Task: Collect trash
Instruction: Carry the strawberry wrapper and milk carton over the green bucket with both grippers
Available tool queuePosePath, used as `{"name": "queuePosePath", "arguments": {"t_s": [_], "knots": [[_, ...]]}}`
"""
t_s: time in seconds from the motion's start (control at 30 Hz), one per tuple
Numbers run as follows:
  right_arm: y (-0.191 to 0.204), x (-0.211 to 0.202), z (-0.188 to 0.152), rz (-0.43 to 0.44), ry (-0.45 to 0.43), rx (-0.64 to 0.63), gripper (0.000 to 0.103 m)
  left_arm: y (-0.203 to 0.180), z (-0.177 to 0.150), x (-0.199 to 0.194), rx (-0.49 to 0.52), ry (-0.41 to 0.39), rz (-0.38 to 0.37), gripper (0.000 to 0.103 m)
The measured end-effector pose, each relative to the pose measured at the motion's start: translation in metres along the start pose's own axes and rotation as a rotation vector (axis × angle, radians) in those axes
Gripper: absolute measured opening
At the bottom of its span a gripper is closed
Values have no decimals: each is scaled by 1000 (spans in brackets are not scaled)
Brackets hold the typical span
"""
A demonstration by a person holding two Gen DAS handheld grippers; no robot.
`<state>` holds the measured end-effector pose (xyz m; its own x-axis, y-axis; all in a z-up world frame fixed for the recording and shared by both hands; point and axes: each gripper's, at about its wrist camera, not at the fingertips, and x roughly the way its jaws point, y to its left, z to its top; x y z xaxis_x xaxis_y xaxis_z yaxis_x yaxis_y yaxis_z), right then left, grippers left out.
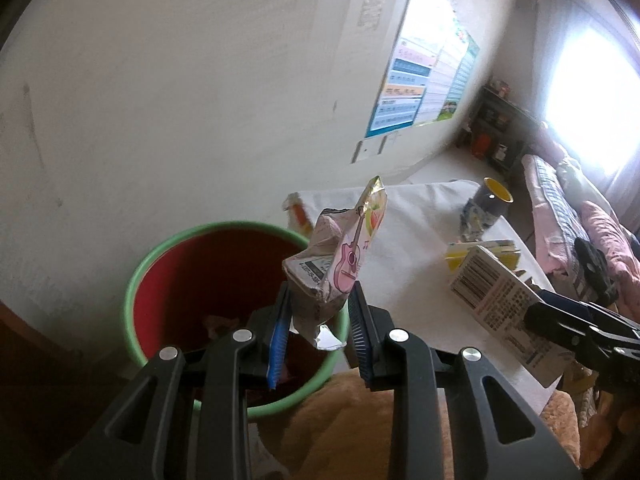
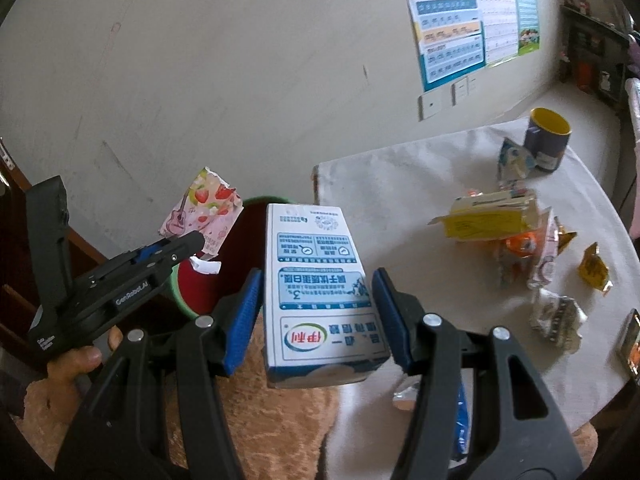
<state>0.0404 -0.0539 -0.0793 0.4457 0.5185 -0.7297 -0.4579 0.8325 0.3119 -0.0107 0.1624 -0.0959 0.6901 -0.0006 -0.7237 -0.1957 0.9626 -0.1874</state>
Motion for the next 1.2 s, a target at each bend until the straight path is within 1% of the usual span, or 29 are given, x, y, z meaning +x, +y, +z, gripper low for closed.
{"name": "queuePosePath", "arguments": {"t_s": [0.23,0.43,0.57,0.73,0.97,1.13,1.17,1.2], "knots": [[18,22,7,22,37,-27,55,27,-9,10,-51,30,42,27],[32,48,12,42,76,-45,55,52,-14,17,-83,42,95,27],[36,67,19,58,102,-53,55,67,-19,25,-104,68,127,27],[44,86,26,63,122,-74,55,73,-24,32,-112,92,145,27],[52,101,31,76,138,-80,55,85,-24,46,-128,123,183,27],[54,109,34,83,148,-72,54,87,-24,51,-132,134,187,27],[55,111,35,85,151,-72,50,86,-24,52,-132,136,186,27],[55,112,35,89,155,-72,48,86,-24,54,-132,138,185,27]]}}
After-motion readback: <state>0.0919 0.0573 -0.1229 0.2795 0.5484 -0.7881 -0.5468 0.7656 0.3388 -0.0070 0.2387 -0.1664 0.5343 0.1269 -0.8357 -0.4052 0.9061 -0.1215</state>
